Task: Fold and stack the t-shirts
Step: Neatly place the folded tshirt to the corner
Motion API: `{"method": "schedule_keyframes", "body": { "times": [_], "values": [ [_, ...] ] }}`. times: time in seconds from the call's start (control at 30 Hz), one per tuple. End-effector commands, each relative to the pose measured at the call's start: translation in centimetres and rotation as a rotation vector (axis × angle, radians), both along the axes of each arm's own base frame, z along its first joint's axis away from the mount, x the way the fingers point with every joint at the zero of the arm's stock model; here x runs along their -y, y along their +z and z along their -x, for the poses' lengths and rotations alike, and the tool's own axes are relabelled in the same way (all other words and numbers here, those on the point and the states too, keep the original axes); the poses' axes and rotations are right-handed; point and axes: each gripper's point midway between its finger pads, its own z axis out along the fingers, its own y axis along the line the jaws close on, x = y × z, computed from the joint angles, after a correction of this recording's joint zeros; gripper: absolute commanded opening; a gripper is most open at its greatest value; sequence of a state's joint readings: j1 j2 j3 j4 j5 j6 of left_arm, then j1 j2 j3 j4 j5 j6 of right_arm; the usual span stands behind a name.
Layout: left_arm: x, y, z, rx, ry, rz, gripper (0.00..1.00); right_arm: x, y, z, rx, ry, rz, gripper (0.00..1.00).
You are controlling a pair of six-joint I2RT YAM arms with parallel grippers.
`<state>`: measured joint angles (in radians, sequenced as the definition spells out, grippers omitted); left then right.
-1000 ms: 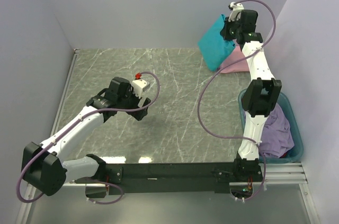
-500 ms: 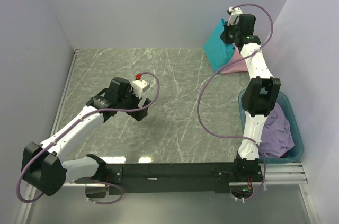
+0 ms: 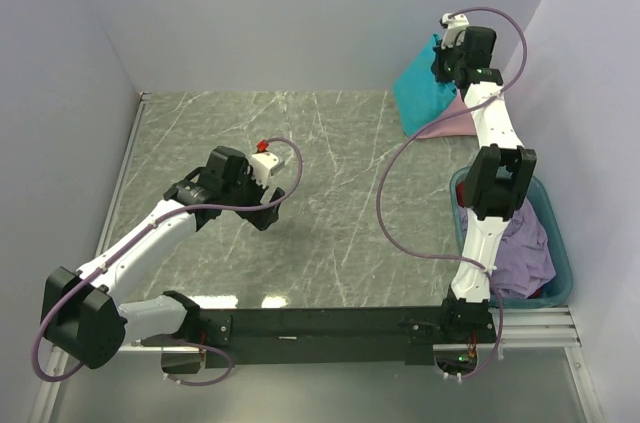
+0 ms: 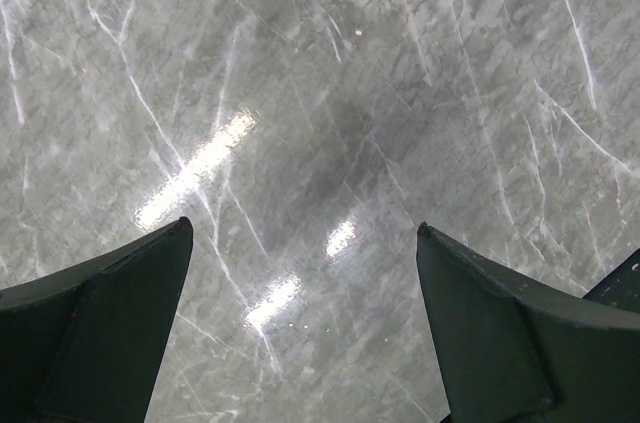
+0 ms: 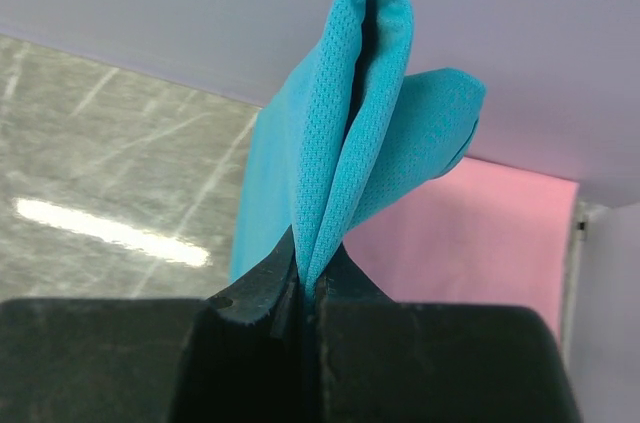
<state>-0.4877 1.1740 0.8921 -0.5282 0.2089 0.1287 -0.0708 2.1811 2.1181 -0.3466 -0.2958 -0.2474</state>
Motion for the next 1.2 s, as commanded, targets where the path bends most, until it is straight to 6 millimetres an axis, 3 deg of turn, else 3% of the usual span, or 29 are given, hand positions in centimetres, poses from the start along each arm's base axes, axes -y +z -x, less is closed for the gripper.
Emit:
{"method": "schedule_keyframes", "body": {
  "times": [0.0, 0.63, 0.9, 0.93, 1.03, 1.07, 1.13, 1.17],
  "values": [
    [0.4, 1.1, 0.0, 0.017, -0.028, 0.021, 0.99, 2.2, 1.1, -0.9, 0.077, -0.009, 0.085, 0.0],
    [0.8, 0.6, -0.2, -0.018, -0.036, 0.018, 0.99, 7.9, -4.4, -3.2, 0.051, -0.03, 0.232, 0.0],
    [1.1, 0.4, -0.4, -0.03, -0.033, 0.027, 0.99, 9.8, -5.0, -3.5, 0.057, -0.053, 0.269, 0.0],
    [1.1, 0.2, -0.4, -0.034, -0.03, 0.025, 0.99, 10.2, -5.0, -3.6, 0.06, -0.072, 0.285, 0.03],
    [1.0, 0.3, -0.5, -0.031, -0.025, 0.02, 0.99, 11.1, -4.8, -4.1, 0.074, -0.123, 0.294, 0.3],
    [1.1, 0.4, -0.6, -0.028, -0.024, 0.023, 1.0, 11.8, -4.4, -4.3, 0.087, -0.166, 0.305, 0.44],
    [1.0, 0.4, -0.6, -0.032, -0.017, 0.024, 0.99, 12.4, -3.8, -4.5, 0.109, -0.21, 0.3, 0.53],
    [1.0, 0.4, -0.7, -0.032, -0.015, 0.025, 0.99, 12.7, -3.5, -4.6, 0.115, -0.227, 0.303, 0.65]
  ]
}}
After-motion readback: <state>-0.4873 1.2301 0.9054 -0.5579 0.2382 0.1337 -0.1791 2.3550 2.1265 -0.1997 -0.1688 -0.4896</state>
